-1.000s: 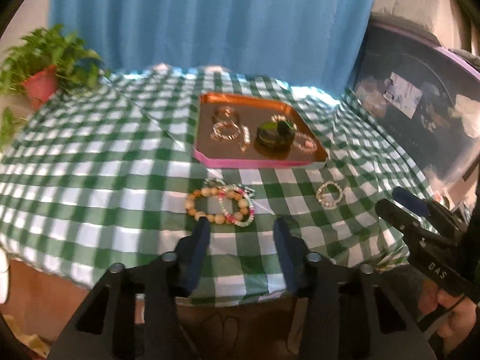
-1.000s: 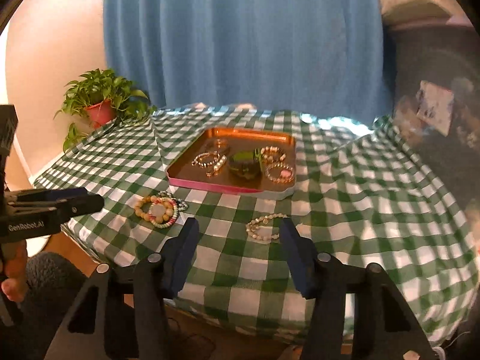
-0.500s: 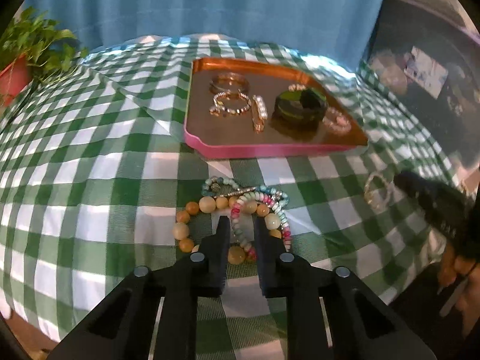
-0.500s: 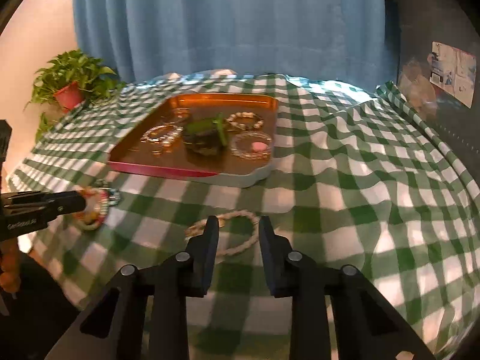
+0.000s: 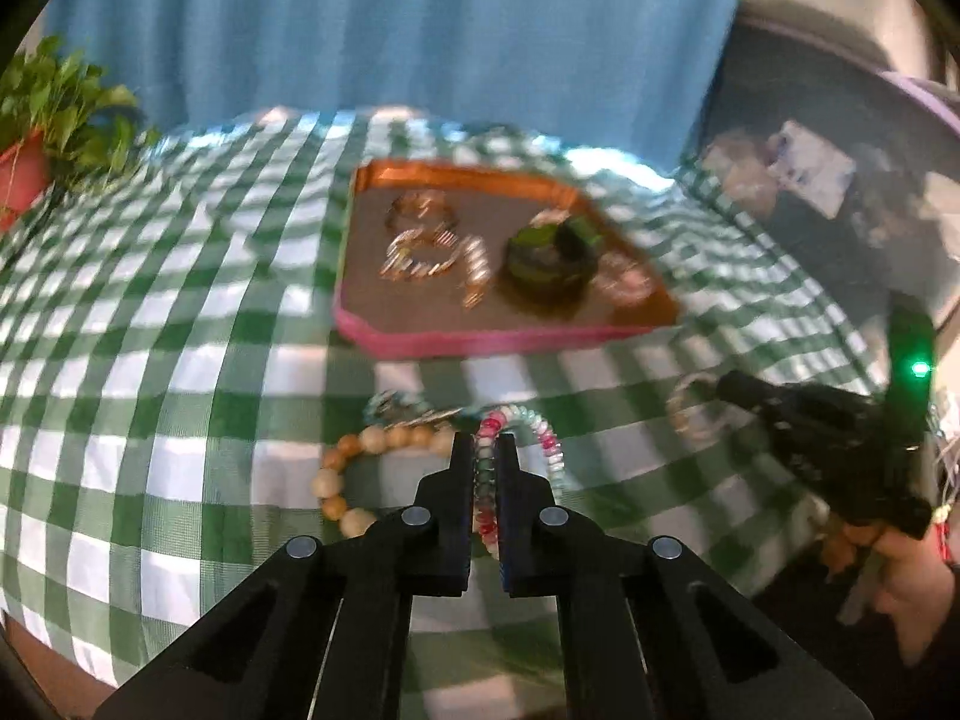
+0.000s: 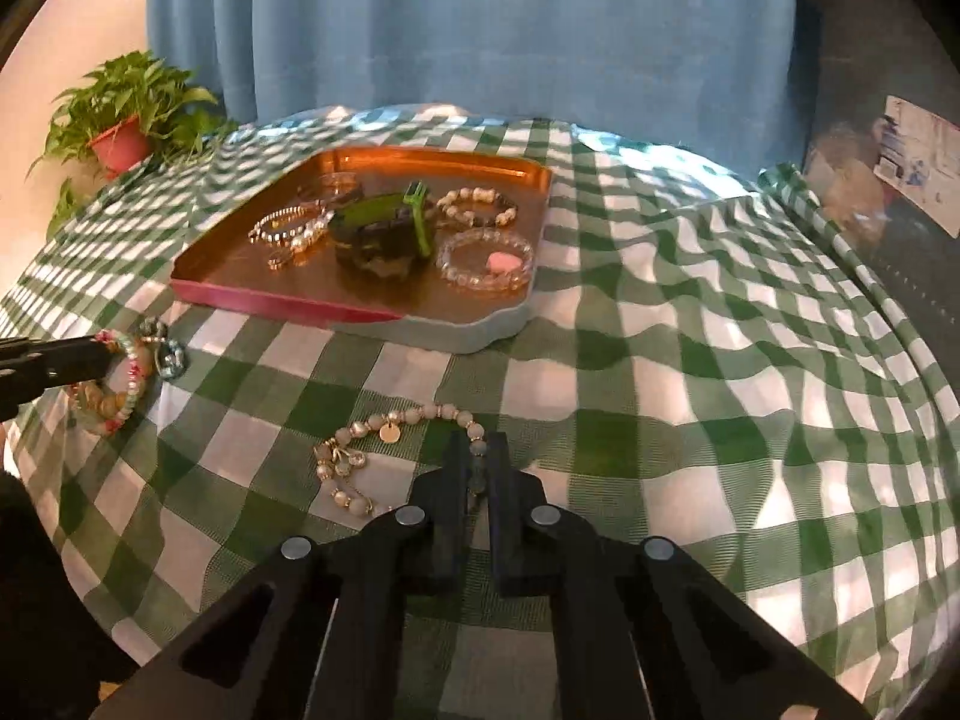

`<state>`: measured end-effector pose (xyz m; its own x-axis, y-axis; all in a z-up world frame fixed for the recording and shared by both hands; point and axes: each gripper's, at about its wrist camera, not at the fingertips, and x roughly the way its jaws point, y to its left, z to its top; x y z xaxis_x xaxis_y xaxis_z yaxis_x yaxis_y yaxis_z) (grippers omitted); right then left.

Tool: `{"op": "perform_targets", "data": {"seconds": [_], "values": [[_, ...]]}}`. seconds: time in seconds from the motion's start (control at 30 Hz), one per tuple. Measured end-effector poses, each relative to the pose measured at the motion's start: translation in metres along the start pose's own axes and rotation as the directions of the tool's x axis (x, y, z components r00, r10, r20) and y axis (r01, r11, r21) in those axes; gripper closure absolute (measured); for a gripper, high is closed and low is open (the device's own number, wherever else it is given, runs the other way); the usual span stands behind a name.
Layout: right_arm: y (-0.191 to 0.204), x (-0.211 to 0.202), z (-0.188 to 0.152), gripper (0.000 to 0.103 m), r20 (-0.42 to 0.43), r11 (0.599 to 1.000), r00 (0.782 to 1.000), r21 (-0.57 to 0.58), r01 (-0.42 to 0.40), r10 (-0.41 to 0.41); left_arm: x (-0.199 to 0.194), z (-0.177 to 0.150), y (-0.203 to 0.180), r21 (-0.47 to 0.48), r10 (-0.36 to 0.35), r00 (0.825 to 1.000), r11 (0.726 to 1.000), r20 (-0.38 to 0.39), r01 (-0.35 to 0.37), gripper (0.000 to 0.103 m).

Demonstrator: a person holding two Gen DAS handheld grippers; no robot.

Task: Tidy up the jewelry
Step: 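Grasp and lift the pink-and-white bracelet with the left tool while the right tool grasps the charm bracelet, then carry the pink-and-white bracelet to the tray with the left tool while the right tool carries the charm bracelet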

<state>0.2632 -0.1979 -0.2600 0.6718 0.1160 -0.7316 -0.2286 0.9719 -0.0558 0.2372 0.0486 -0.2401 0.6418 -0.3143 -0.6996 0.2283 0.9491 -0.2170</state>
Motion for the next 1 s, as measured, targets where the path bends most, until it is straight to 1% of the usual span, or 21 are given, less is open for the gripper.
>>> {"op": "perform_targets", "data": {"seconds": [0.03, 0.1, 0.17, 0.2, 0.27, 0.43, 0.63, 0.67, 0.7, 0.77, 0.8, 0.83, 0.9, 0.93, 1.0], "values": [[0.0, -0.004, 0.001, 0.099, 0.014, 1.0, 1.0, 0.003, -0.004, 0.004, -0.008, 0.0, -0.009, 0.015, -0.028, 0.999, 1.0, 0.015, 0.028, 0.097], [0.003, -0.017, 0.002, 0.099, 0.061, 1.0, 0.998, -0.001, -0.022, 0.022, -0.017, -0.001, -0.024, 0.041, -0.053, 0.998, 0.998, 0.034, 0.052, 0.096], [0.007, -0.028, 0.003, 0.099, 0.089, 0.999, 0.995, -0.019, -0.04, 0.041, -0.019, -0.002, -0.035, 0.058, -0.072, 0.997, 0.996, 0.026, 0.07, 0.096], [0.009, -0.035, 0.002, 0.099, 0.105, 0.998, 0.992, -0.017, -0.062, 0.064, -0.018, -0.004, -0.039, 0.065, -0.069, 0.997, 0.996, 0.024, 0.068, 0.096], [0.012, -0.044, -0.002, 0.099, 0.115, 0.996, 0.99, -0.012, -0.086, 0.087, -0.009, -0.011, -0.045, 0.078, -0.067, 0.998, 0.995, -0.01, 0.067, 0.096], [0.019, -0.043, -0.016, 0.099, 0.08, 0.996, 0.994, -0.055, -0.066, 0.07, 0.013, -0.024, -0.042, 0.068, -0.048, 0.995, 0.996, -0.083, 0.054, 0.096], [0.011, -0.034, -0.021, 0.099, 0.044, 0.996, 0.996, -0.051, -0.077, 0.079, 0.028, -0.03, -0.035, 0.054, -0.029, 0.993, 0.998, -0.118, 0.036, 0.096], [0.01, -0.03, -0.021, 0.098, 0.03, 0.995, 0.996, -0.047, -0.083, 0.085, 0.031, -0.03, -0.034, 0.054, -0.028, 0.991, 0.998, -0.131, 0.035, 0.096], [0.009, -0.025, -0.021, 0.098, 0.01, 0.995, 0.995, -0.035, -0.094, 0.095, 0.03, -0.03, -0.034, 0.057, -0.027, 0.993, 0.998, -0.117, 0.034, 0.094], [0.0, -0.014, -0.023, 0.097, -0.037, 0.993, 0.993, 0.026, -0.115, 0.116, 0.03, -0.031, -0.034, 0.062, -0.022, 0.993, 0.998, -0.112, 0.029, 0.094], [-0.005, -0.014, -0.022, 0.096, -0.034, 0.989, 0.989, 0.053, -0.14, 0.142, 0.03, -0.032, -0.035, 0.066, -0.017, 0.994, 0.998, -0.104, 0.024, 0.094], [-0.006, -0.014, -0.022, 0.096, -0.034, 0.987, 0.988, 0.058, -0.148, 0.15, 0.03, -0.033, -0.037, 0.079, -0.009, 0.995, 0.997, -0.095, 0.016, 0.094], [-0.006, -0.014, -0.022, 0.096, -0.029, 0.989, 0.989, 0.043, -0.141, 0.142, 0.031, -0.034, -0.042, 0.122, 0.016, 0.996, 0.992, -0.089, -0.005, 0.094], [-0.002, -0.015, -0.022, 0.095, -0.029, 0.992, 0.992, 0.022, -0.126, 0.127, 0.032, -0.035, -0.046, 0.16, 0.035, 0.995, 0.987, -0.091, -0.02, 0.096], [0.007, -0.016, -0.022, 0.095, -0.025, 0.996, 0.996, -0.038, -0.083, 0.082, 0.032, -0.033, -0.048, 0.175, 0.04, 0.993, 0.984, -0.108, -0.021, 0.097]]}}
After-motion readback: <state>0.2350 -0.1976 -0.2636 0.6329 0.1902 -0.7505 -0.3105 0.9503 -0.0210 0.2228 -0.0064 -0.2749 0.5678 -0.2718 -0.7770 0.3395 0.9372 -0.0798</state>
